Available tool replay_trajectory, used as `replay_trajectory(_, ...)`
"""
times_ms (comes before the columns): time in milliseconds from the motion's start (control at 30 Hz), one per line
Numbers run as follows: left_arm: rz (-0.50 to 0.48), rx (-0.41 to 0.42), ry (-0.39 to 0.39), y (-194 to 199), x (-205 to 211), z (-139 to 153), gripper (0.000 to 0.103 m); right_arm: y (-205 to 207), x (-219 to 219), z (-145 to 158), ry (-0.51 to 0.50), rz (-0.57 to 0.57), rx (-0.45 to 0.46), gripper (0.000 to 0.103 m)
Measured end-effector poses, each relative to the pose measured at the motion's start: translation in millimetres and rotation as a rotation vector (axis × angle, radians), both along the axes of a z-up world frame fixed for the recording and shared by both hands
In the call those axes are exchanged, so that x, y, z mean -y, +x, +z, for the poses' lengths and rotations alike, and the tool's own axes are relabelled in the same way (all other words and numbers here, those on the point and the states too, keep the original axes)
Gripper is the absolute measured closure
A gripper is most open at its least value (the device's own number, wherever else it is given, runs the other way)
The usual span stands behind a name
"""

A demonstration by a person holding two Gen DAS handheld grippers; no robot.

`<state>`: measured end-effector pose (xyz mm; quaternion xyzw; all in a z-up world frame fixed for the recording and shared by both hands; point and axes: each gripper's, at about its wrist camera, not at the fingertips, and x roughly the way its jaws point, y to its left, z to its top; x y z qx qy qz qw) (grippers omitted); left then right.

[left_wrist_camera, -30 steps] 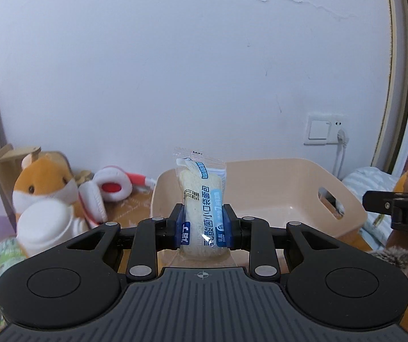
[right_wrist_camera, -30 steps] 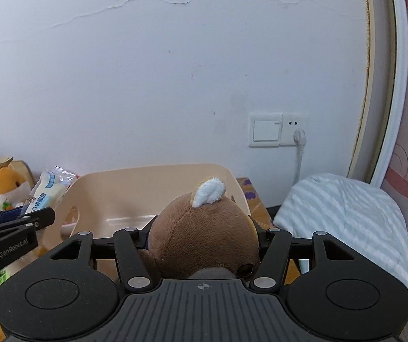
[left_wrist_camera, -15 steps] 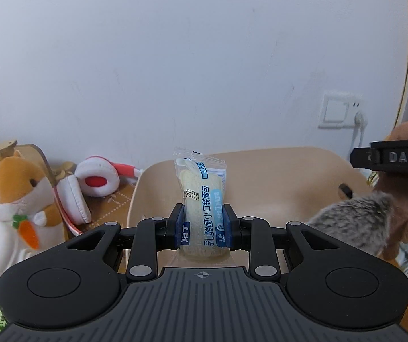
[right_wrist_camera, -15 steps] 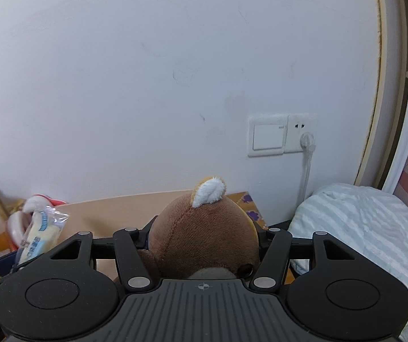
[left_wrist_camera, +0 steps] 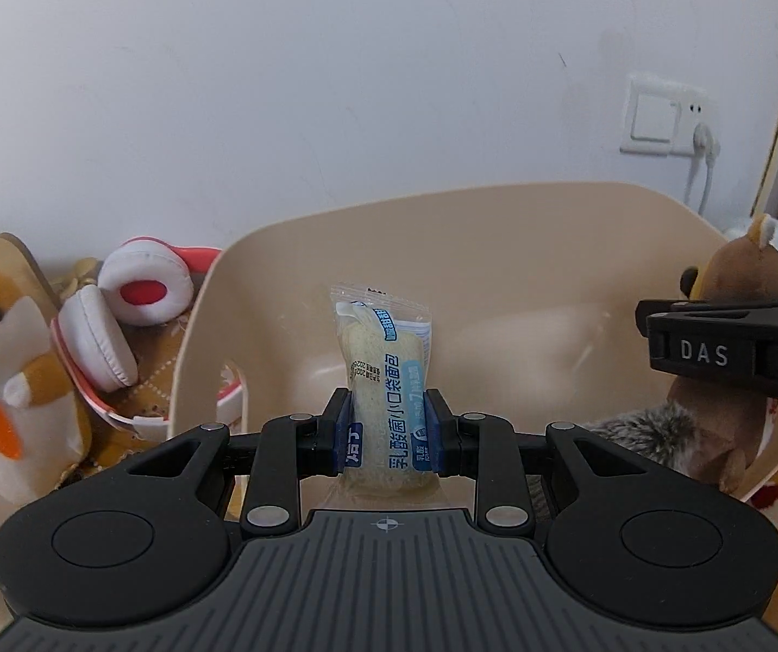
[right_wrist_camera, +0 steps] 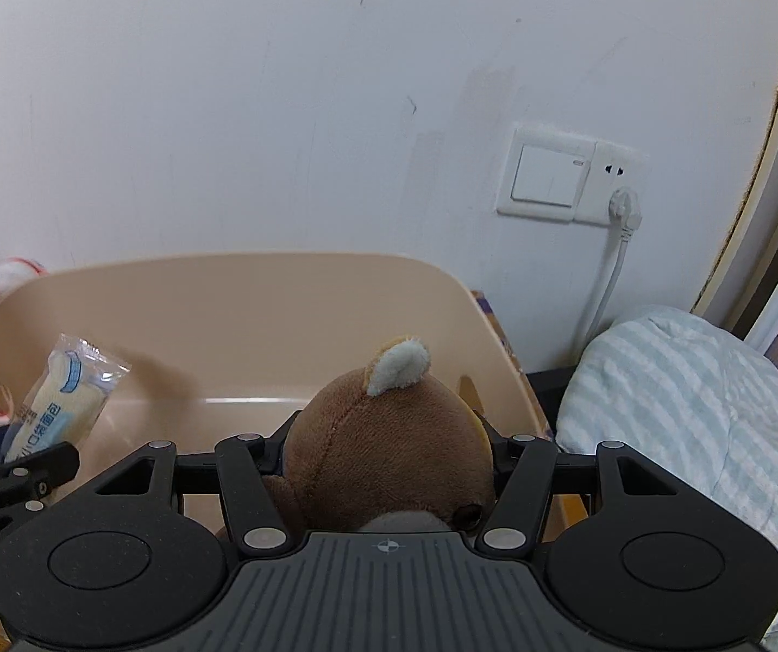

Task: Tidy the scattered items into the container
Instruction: 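Carry both items over the basket and open both tools to drop them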

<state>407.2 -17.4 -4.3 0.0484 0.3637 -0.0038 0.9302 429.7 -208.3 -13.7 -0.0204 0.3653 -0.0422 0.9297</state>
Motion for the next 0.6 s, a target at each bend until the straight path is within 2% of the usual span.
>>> replay_trajectory(233, -0.003, -0.091, 0.017, 11.8, 3.4, -16.5, 0.075, 7.9, -5.6, -8.8, -0.041, 0.020, -0.044, 0.046)
replay_trajectory(433, -0.002, -0.108, 0.023, 8.7, 3.0, -18.2, 0.074, 13.4, -11.2, -9.6, -0.070, 0.041, -0.074, 0.043)
replay_trajectory(533, -0.001, -0.094, 0.020, 2.8, 3.1, -13.6, 0.069, 9.3, -11.9, -5.3, -0.061, 0.042, -0.070, 0.036)
replay_trajectory(600, -0.005, -0.083, 0.023, 0.8, 4.3, -9.7, 0.061, 3.4, -13.1, -0.4, -0.068, 0.045, -0.051, 0.036)
